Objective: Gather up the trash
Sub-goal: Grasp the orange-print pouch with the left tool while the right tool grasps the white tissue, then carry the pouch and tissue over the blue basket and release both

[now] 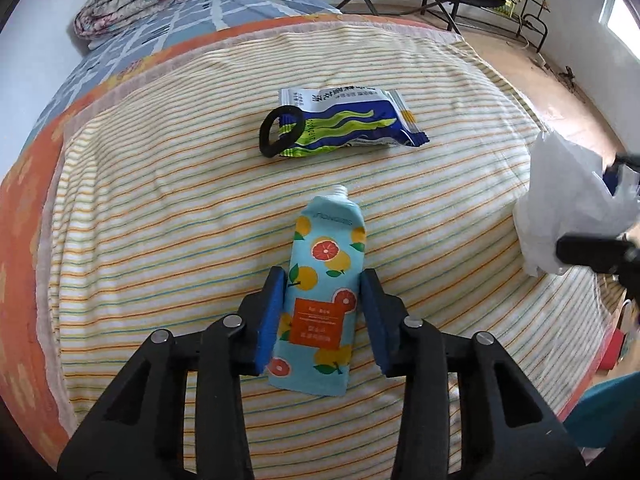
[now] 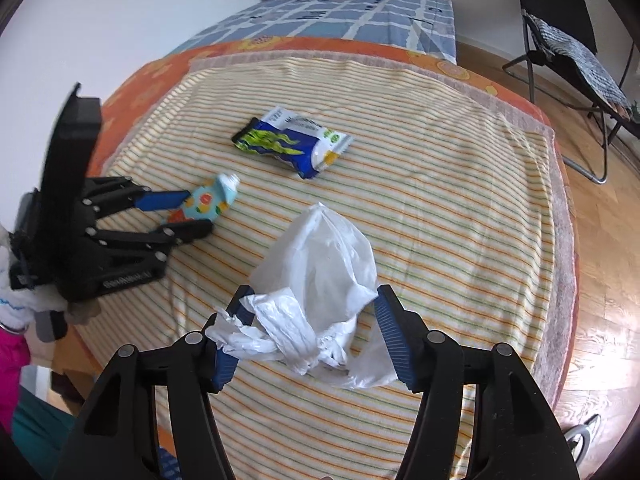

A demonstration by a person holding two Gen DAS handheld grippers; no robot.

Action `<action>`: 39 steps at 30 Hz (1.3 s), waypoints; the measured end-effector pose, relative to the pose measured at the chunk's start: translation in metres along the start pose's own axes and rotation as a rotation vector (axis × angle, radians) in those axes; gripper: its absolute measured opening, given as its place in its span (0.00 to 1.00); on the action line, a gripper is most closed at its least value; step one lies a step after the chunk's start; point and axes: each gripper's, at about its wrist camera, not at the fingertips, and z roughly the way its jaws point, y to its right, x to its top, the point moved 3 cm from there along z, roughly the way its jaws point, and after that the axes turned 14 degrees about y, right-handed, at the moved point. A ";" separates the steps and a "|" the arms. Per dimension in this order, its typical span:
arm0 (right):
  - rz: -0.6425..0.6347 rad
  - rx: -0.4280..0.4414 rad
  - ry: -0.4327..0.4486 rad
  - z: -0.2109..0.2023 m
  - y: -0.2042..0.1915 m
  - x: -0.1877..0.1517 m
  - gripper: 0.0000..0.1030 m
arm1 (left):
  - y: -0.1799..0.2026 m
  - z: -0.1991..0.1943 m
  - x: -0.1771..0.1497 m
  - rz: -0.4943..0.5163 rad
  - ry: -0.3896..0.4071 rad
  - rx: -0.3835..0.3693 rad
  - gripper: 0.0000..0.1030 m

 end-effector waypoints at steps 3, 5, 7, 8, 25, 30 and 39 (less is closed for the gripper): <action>-0.022 -0.027 -0.050 0.014 -0.001 -0.012 0.60 | -0.005 -0.003 0.000 -0.025 -0.003 0.003 0.36; -0.036 -0.036 -0.047 0.018 -0.001 -0.015 0.59 | -0.008 -0.007 -0.001 -0.035 -0.001 0.003 0.35; -0.029 -0.028 -0.025 0.015 0.000 -0.013 0.43 | -0.010 -0.012 -0.003 -0.042 0.000 0.002 0.35; -0.019 -0.018 -0.018 0.012 0.000 -0.011 0.37 | -0.011 -0.014 -0.004 -0.042 0.002 0.006 0.35; 0.100 0.071 0.152 -0.077 -0.012 -0.017 0.29 | 0.001 -0.110 -0.018 -0.117 0.148 -0.006 0.35; 0.129 0.119 0.169 -0.106 -0.028 -0.037 0.29 | 0.020 -0.153 -0.038 -0.132 0.218 -0.010 0.35; 0.172 0.220 0.152 -0.136 -0.070 -0.099 0.29 | 0.060 -0.199 -0.106 -0.207 0.259 -0.042 0.35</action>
